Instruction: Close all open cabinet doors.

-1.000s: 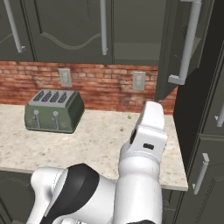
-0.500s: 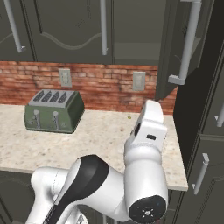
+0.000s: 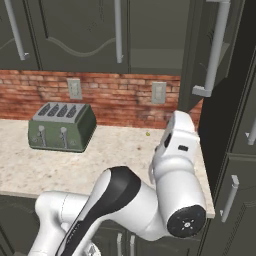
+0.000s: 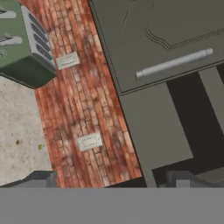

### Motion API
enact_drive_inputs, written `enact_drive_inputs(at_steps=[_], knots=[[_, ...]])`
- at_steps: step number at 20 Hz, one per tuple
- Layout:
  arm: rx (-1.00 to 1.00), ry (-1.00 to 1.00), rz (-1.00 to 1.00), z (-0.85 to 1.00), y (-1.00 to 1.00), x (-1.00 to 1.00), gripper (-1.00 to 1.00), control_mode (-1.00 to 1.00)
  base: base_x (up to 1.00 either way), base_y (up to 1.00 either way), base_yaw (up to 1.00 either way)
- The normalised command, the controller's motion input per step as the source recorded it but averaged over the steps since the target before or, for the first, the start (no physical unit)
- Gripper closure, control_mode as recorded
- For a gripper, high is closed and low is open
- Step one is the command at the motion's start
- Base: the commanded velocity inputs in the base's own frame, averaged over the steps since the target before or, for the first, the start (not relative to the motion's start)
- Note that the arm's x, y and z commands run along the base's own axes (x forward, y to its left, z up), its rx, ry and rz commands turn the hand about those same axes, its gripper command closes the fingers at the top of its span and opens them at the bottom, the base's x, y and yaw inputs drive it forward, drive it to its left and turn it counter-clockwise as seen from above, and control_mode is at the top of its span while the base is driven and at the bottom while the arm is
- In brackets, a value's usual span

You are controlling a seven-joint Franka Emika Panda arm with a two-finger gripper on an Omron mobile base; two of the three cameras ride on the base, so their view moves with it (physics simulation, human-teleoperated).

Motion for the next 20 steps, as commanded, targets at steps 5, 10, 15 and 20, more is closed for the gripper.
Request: enact_drive_inputs(at_steps=[5,10,15,20], knots=[[0.00,-0.09,0.00,0.00,-0.32,0.03,-1.00,-1.00,0.00,0.00,0.00],[0.00,-0.11,0.00,0.00,-0.26,0.13,-1.00,-1.00,0.00,0.00,0.00],[0.00,-0.07,0.00,0.00,-0.21,0.24,-1.00,-1.00,0.00,0.00,0.00],[0.00,-0.01,0.00,0.00,-0.16,0.35,-1.00,-1.00,0.00,0.00,0.00]])
